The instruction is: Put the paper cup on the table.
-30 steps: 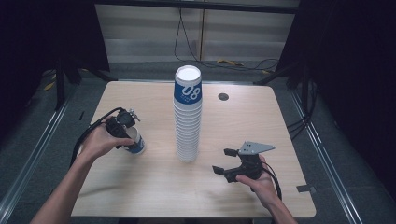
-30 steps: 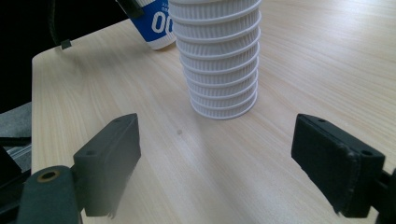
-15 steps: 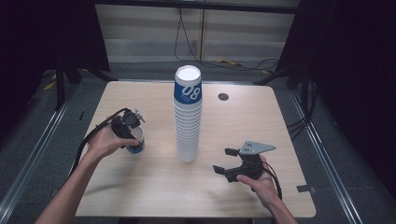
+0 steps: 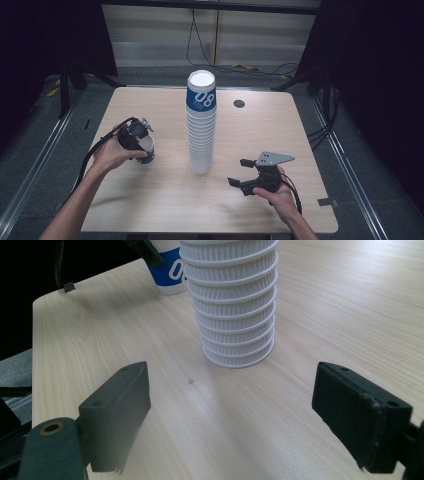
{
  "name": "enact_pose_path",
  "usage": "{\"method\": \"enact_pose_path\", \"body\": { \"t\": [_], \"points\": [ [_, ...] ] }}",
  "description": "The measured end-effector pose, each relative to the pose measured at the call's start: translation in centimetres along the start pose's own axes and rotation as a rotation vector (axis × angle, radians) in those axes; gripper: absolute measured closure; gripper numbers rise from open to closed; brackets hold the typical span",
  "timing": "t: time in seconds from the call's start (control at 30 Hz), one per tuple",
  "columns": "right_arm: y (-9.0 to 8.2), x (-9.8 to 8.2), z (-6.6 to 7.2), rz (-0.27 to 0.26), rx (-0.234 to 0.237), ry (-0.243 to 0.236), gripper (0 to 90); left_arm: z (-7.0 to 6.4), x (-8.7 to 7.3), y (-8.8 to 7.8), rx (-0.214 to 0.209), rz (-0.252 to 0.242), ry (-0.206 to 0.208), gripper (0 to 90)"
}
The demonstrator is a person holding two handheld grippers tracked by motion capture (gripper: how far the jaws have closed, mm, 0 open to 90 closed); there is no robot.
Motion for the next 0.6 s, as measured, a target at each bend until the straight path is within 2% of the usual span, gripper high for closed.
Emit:
{"method": "enact_pose_path", "body": {
  "t": [0.1,0.33,0.43,0.6],
  "points": [
    [0.0,0.0,0.0,-0.002,0.002,0.004,15.2,-0.2,0.0,0.1,0.015,-0.019,-0.010,12.8],
    [0.0,0.0,0.0,0.000,0.001,0.003,15.2,-0.3,-0.4,0.3,0.016,-0.039,-0.021,12.5],
    [0.0,0.0,0.0,0.000,0.003,0.005,15.1,-0.5,-0.6,0.2,0.011,-0.044,-0.016,12.4],
    [0.0,-0.1,0.1,0.003,0.004,0.004,14.9,-0.5,-1.1,0.7,-0.007,-0.080,-0.037,13.1]
  ]
}}
Point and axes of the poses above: each handheld gripper's, and its own axes: y roughly forward along the jaws, x roughly out of its top, z roughly to its left, the point moved 9 cm from there along y, roughly forward along the jaws, and after that the axes turned 11 degrees about y, right-handed, at the moved point
